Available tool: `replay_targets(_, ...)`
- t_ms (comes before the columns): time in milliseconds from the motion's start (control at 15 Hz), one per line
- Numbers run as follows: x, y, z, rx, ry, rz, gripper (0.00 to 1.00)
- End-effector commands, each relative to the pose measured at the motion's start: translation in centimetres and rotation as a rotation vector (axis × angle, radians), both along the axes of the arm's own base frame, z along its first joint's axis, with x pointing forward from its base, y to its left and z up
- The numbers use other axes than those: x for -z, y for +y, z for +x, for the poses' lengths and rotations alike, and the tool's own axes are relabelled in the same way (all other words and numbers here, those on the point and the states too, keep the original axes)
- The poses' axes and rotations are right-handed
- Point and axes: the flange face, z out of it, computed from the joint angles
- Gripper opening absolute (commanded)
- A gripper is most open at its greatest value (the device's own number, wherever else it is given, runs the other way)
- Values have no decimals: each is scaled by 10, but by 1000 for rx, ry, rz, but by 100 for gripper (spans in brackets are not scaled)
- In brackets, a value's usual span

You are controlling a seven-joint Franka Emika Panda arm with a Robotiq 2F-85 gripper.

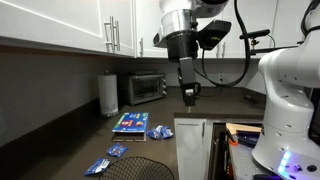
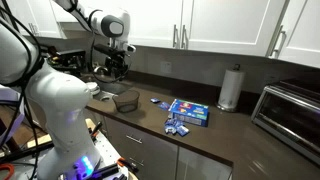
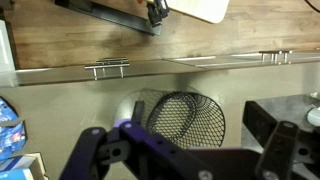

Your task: Move one blue sachet from the right pile to the left of the box

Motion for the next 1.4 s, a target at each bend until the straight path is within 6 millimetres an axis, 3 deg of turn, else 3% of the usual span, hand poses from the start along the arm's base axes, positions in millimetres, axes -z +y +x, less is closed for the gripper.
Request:
replay_targets(0,-1,0,0,0,1,0,100)
replay_targets(667,2,-4,4,-5,2,-9,100)
replay_targets(933,1,-47,28,27,-13,-16,100)
replay_targets(1333,9,-133,54,69,-18,46,100)
